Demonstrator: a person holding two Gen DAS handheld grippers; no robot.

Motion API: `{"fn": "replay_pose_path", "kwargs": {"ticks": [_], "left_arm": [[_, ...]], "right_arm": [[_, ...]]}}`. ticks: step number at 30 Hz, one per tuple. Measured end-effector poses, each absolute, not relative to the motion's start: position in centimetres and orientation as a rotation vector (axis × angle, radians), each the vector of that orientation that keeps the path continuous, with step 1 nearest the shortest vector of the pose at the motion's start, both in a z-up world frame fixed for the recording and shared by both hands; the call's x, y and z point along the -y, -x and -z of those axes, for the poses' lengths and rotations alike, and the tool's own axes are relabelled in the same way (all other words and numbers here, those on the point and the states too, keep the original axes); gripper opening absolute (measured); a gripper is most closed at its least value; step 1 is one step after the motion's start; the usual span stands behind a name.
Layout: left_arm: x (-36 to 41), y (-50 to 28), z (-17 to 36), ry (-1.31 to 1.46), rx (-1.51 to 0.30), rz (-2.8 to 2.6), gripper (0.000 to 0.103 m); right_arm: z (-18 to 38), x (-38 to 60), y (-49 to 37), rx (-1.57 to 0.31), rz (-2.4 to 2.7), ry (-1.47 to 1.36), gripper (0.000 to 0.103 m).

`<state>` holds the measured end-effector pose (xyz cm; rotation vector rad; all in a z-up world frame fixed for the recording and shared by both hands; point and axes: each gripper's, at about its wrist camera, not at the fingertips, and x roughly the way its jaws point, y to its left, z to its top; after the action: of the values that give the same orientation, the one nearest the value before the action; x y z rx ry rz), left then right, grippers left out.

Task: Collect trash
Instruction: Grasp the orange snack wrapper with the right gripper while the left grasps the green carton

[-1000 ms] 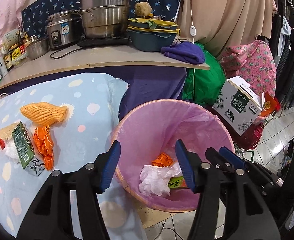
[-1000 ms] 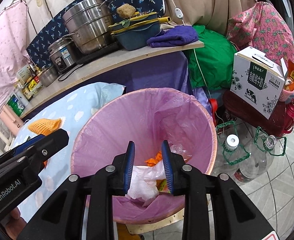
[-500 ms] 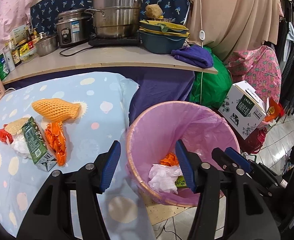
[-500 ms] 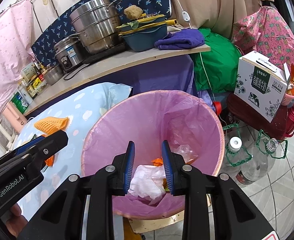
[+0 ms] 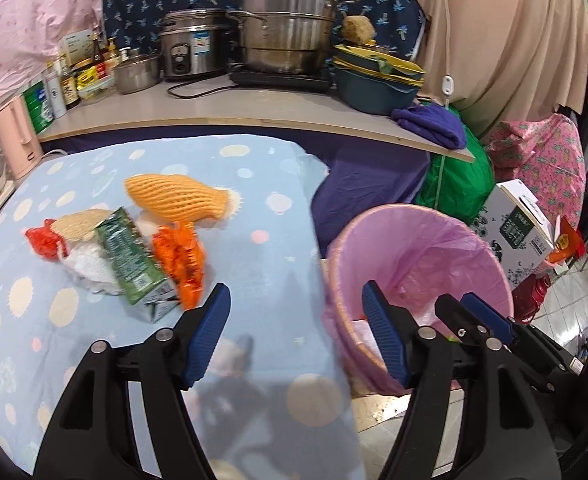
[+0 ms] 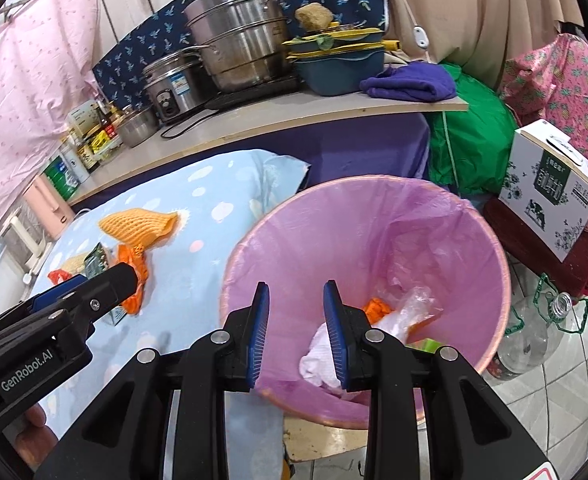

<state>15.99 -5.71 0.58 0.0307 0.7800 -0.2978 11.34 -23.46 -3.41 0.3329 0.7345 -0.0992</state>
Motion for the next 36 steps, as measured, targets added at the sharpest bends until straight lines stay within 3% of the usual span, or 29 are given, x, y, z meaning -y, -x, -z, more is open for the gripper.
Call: {"fn": "replay_pose_path", "kwargs": {"ticks": [11, 36], "left_arm": [[-2.9, -17.3, 1.1, 0.073, -0.831, 0.121, 0.08], [-13.6, -18.8, 4.6, 0.247, -0.903, -0.011, 0.082]], "right_arm": [[3.7, 17.8, -13.4, -0.764, -0.002, -0.275, 0.033], [5.9, 7.7, -23.0, -0.813, -0.143, -0.214, 0.04]]}}
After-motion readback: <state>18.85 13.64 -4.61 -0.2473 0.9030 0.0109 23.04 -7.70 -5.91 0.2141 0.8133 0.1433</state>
